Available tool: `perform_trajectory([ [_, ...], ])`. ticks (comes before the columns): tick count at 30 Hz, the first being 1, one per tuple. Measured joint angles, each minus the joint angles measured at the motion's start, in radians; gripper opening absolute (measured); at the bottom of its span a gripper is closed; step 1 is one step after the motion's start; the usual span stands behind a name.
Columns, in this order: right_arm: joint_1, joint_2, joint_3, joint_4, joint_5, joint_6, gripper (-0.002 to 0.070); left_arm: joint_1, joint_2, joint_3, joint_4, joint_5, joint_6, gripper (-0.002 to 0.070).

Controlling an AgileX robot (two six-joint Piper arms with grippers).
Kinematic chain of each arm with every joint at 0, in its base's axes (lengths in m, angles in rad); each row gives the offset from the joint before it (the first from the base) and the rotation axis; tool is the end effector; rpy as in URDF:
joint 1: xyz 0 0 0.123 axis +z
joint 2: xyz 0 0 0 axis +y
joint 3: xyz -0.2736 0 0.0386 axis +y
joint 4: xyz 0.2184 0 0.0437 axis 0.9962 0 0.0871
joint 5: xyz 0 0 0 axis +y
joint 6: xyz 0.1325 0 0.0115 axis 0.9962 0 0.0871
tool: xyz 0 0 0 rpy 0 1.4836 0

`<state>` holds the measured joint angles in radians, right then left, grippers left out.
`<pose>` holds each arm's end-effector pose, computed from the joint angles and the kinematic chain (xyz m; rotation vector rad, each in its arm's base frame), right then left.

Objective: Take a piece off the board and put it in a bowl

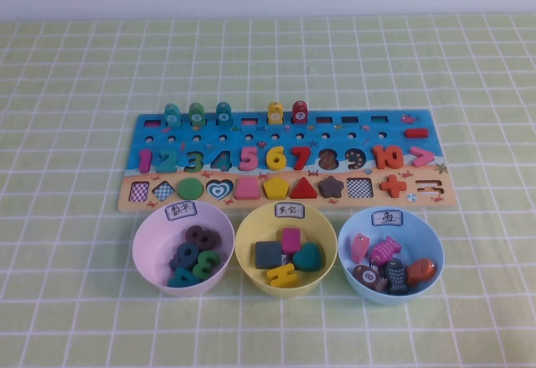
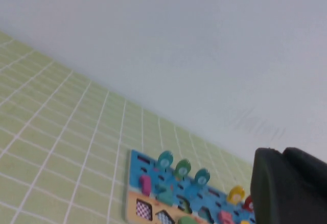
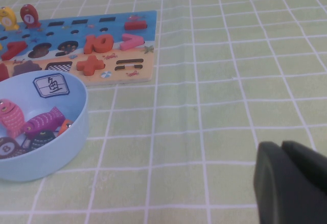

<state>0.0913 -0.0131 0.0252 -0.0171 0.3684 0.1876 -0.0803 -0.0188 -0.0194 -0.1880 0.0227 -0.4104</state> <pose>0.0719 0.0058 0.1605 0.0793 1.8661 0.1761 0.0743 -0.0066 0.2221 -0.3788 1.4431 -0.5536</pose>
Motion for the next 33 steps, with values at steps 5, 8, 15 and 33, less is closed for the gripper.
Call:
perform_trajectory([
  [5, 0.0, 0.0, 0.0, 0.0, 0.0, 0.0, -0.0019, 0.0, 0.123, -0.259, 0.082, 0.357, 0.089, -0.0004],
  [8, 0.0, 0.0, 0.0, 0.0, 0.0, 0.0, -0.0019, 0.0, 0.26, -0.419, 0.104, 0.564, 0.202, -0.0005],
  [15, 0.0, 0.0, 0.0, 0.0, 0.0, 0.0, -0.0019, 0.0, 0.604, -0.73, 0.123, 0.834, 0.469, -0.0004],
  [33, 0.0, 0.0, 0.0, 0.0, 0.0, 0.0, -0.0019, -0.096, 1.601, -1.582, 0.235, 1.209, 0.581, -0.0005],
])
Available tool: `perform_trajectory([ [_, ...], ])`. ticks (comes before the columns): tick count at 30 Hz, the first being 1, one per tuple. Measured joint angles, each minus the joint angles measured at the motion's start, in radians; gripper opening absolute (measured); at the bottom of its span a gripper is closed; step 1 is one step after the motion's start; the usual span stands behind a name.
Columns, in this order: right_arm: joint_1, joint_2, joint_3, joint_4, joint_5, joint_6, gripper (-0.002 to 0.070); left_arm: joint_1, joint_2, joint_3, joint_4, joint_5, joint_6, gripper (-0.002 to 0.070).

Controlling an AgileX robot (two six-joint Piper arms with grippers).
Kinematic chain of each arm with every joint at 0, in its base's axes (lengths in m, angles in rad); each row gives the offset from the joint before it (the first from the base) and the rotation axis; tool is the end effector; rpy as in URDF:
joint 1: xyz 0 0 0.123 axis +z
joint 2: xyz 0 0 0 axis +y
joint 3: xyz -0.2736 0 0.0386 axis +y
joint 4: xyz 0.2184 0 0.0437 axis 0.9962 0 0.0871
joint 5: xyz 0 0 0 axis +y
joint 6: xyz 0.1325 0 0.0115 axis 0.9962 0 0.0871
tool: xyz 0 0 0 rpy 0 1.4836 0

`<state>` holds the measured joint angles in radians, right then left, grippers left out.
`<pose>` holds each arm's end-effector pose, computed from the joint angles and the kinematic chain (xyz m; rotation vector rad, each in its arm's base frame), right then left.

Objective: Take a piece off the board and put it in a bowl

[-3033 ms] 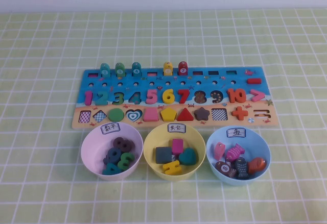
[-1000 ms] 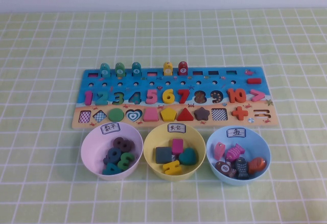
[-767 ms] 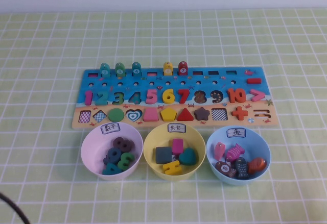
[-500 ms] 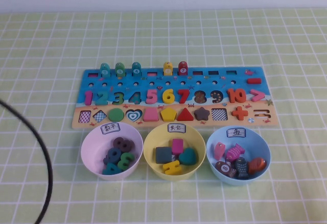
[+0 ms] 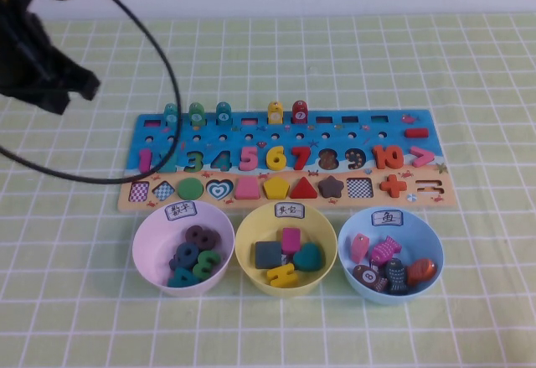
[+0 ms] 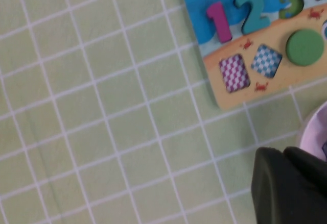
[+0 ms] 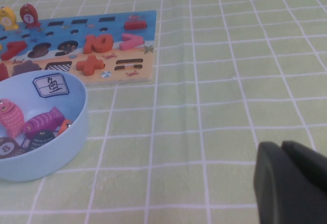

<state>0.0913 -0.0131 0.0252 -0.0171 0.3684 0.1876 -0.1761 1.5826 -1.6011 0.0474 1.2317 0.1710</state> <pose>0.0719 0.0058 0.1605 0.0793 1.8661 0.1761 0.3127 -0.0496 0.3239 0.4731 2.6542 0.0635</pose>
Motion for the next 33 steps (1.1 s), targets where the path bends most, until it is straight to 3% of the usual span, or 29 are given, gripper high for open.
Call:
perform_trajectory([
  [5, 0.0, 0.0, 0.0, 0.0, 0.0, 0.0, -0.0019, -0.076, 0.206, -0.135, 0.004, 0.0, 0.0, -0.0005],
  [10, 0.0, 0.0, 0.0, 0.0, 0.0, 0.0, -0.0019, -0.089, 0.325, -0.161, 0.004, 0.0, 0.0, 0.0014],
  [13, 0.0, 0.0, 0.0, 0.0, 0.0, 0.0, -0.0019, -0.089, 0.361, -0.161, 0.025, 0.0, 0.0, 0.009],
  [17, 0.0, 0.0, 0.0, 0.0, 0.0, 0.0, -0.0019, -0.083, 0.399, -0.163, 0.039, -0.002, -0.036, 0.0273],
  [20, 0.0, 0.0, 0.0, 0.0, 0.0, 0.0, -0.0019, -0.068, 0.437, -0.168, 0.04, -0.008, -0.057, 0.0359],
  [33, 0.0, 0.0, 0.0, 0.0, 0.0, 0.0, -0.0019, -0.003, 0.513, -0.168, -0.055, -0.138, -0.08, 0.0395],
])
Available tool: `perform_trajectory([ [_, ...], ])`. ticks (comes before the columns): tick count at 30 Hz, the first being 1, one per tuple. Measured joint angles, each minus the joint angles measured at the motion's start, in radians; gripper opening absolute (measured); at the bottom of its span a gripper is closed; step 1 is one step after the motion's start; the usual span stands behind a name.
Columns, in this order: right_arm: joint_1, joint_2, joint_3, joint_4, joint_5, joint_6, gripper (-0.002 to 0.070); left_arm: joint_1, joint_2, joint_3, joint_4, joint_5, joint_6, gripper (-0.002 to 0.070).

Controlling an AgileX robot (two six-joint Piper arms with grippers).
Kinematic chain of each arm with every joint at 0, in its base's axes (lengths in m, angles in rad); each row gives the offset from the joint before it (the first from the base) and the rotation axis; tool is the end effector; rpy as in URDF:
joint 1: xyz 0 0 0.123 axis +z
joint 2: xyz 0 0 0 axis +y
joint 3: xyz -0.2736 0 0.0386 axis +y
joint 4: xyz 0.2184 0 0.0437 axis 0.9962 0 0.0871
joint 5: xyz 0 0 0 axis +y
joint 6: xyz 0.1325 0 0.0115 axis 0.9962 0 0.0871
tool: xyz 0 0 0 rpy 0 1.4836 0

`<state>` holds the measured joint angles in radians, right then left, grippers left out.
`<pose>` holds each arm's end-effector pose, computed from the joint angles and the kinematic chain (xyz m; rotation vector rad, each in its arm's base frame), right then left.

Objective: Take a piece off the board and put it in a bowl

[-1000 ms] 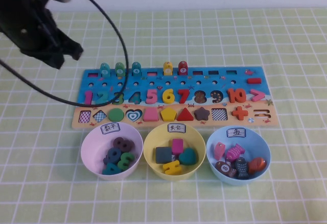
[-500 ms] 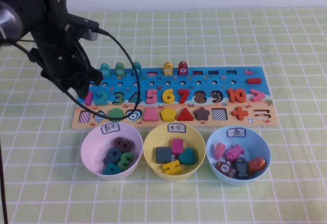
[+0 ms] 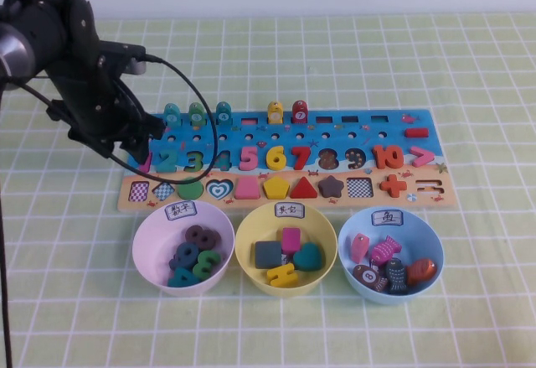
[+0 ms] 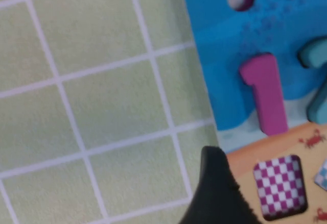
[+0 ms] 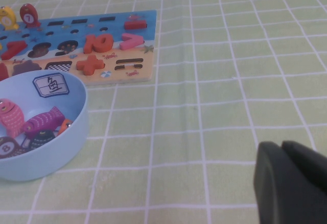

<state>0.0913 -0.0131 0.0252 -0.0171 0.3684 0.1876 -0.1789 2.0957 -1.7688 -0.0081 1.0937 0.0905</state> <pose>0.0719 0.0058 0.1605 0.0793 1.8661 0.1761 0.4157 -0.0761 0.1824 0.3860 2.8789 -0.0264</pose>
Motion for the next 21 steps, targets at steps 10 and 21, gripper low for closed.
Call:
perform_trajectory([
  [10, 0.0, 0.0, 0.0, 0.0, 0.0, 0.0, -0.0019, 0.003, 0.009, 0.0, -0.009, -0.052, -0.002, 0.0395],
  [21, 0.0, 0.0, 0.0, 0.0, 0.0, 0.0, -0.0019, -0.045, 0.055, -0.009, 0.038, -0.062, -0.047, 0.0395],
])
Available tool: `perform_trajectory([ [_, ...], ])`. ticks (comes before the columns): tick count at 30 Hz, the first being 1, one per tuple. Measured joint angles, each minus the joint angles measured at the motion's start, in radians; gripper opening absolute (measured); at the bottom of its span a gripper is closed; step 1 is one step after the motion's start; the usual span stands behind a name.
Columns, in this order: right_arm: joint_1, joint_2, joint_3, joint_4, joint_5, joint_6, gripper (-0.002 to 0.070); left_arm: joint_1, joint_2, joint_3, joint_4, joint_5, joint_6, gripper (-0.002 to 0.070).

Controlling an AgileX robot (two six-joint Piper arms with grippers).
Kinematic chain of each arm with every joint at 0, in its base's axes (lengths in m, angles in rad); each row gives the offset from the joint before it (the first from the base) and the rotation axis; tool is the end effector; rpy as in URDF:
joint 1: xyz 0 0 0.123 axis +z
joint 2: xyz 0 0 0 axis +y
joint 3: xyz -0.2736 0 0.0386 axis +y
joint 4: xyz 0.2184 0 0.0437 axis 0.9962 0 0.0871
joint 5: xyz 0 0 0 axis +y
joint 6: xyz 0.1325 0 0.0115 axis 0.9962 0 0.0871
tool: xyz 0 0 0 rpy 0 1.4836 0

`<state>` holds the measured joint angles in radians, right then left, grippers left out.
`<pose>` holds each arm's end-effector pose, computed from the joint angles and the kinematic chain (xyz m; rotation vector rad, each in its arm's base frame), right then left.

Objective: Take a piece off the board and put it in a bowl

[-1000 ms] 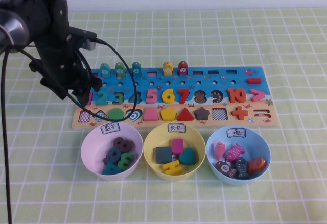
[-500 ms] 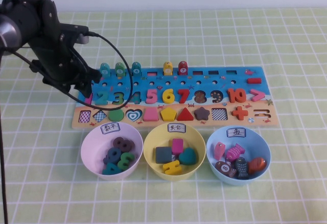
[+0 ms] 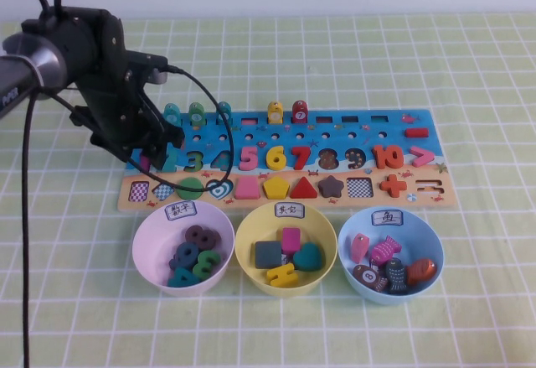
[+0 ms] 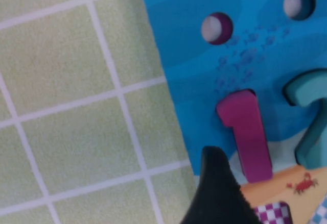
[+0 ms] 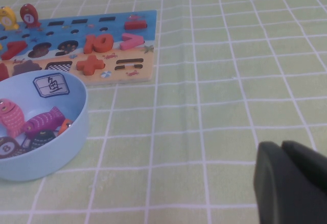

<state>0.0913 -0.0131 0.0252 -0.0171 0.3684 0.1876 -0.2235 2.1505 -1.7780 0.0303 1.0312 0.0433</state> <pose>0.0719 0.0058 0.1605 0.0793 1.8661 0.1761 0.4248 -0.0930 0.1633 0.4013 2.8578 0.0070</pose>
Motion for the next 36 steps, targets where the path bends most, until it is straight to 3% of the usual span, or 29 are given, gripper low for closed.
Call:
perform_trajectory([
  [21, 0.0, 0.0, 0.0, 0.0, 0.0, 0.0, -0.0019, 0.004, 0.009, -0.03, 0.018, 0.04, -0.032, 0.0394],
  [36, 0.0, 0.0, 0.0, 0.0, 0.0, 0.0, -0.0019, 0.046, 0.009, -0.031, -0.04, 0.029, -0.027, 0.0339],
])
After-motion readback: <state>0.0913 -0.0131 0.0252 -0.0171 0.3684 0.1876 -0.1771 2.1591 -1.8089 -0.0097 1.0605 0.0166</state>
